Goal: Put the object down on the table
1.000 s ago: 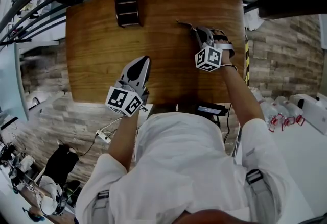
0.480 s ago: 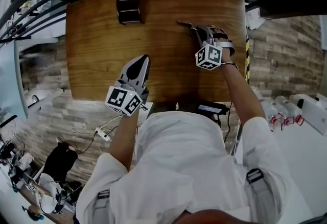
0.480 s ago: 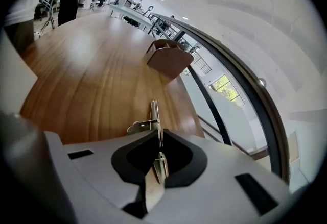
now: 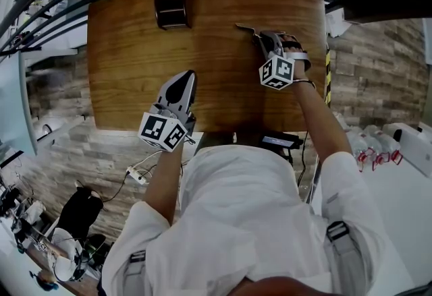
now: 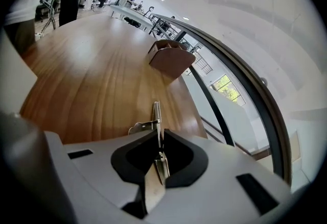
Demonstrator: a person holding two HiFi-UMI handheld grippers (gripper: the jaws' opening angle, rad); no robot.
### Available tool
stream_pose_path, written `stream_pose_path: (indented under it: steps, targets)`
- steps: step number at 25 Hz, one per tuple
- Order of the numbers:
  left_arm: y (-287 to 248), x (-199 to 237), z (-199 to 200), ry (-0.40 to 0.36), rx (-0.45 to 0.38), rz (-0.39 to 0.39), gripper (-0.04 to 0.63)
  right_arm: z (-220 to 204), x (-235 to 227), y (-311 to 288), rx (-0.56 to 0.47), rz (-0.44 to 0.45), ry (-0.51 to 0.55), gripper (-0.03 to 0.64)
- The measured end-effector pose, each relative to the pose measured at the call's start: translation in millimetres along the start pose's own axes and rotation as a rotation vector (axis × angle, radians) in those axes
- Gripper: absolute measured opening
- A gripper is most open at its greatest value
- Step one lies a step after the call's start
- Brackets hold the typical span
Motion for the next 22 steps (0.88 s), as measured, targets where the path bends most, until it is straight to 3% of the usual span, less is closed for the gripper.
stream_pose_path:
  steps: [22]
  targets:
    - [25.9,-6.9,-1.3,0.004,-0.020,0.002,0.015,-6.7,22.2,5.2,0.034,0.085,0.000,0.074]
Point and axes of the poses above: the fingertips, and each gripper's own axes: y backward along the fingers, x to its left, z out of its top, the point moved 3 cm from there along y, backward along the fingers, and after that the axes turned 4 degrees about y, right-handed, at the moved point
